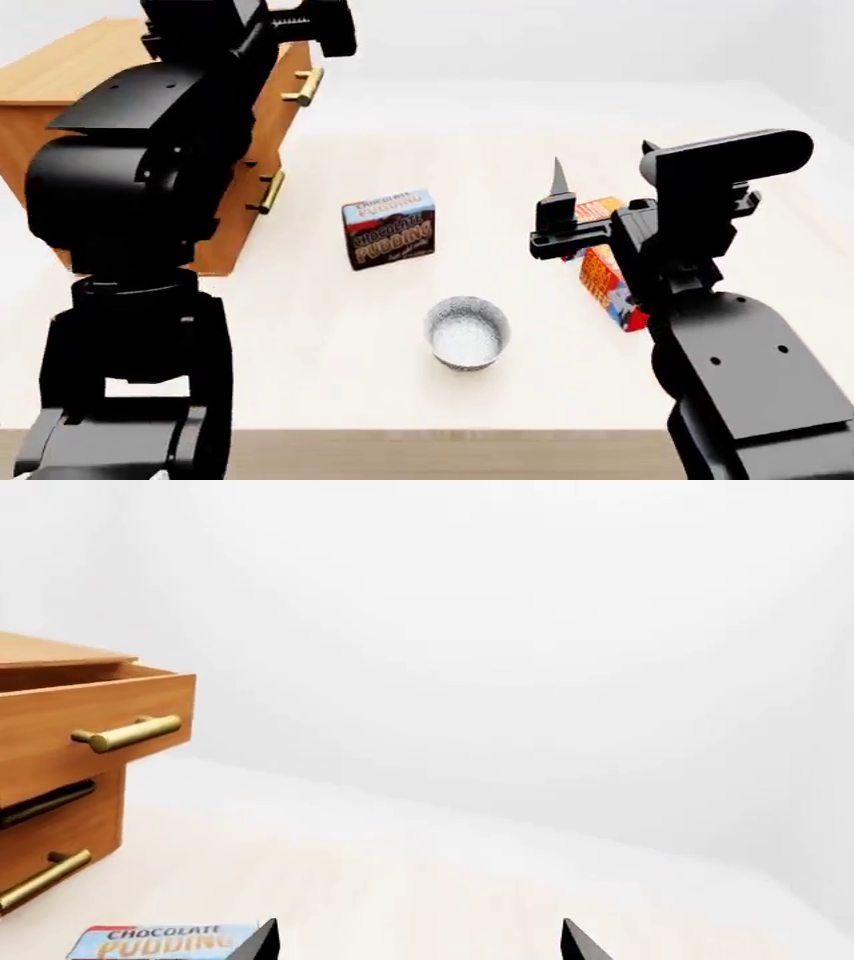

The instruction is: Put the bowl in the top drawer of the cabinet.

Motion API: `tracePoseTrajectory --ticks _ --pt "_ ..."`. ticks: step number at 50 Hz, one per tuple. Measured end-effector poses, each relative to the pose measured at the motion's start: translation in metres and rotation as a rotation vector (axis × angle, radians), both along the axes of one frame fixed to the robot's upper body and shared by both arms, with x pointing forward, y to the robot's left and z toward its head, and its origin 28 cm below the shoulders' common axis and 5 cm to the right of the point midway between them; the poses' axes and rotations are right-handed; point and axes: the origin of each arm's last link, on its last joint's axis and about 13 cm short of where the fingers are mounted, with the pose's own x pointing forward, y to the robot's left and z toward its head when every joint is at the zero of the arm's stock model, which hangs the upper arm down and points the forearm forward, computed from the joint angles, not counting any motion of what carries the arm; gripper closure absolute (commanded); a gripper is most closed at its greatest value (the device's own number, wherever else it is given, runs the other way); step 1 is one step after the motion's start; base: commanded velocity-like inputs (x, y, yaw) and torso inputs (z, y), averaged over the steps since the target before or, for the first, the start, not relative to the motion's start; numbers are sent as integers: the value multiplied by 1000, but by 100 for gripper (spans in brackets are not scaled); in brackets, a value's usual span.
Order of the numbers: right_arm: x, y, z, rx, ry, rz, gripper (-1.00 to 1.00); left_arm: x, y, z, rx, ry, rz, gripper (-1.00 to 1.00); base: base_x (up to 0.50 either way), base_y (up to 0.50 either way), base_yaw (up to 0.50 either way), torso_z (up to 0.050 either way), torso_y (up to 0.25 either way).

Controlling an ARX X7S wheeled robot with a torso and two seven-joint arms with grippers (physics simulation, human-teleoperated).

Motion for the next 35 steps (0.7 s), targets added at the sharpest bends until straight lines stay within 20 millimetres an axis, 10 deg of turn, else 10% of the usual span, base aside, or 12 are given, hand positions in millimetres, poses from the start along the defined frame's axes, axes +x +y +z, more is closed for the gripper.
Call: tracePoseTrajectory --ticks 13,35 --pt "6 2 5 -28 4 13 -100 3 0 42 -34 57 -16 -100 500 0 0 0 0" --pt "6 -1 2 -54 16 2 -100 14 1 29 29 194 28 -100 500 208 0 0 1"
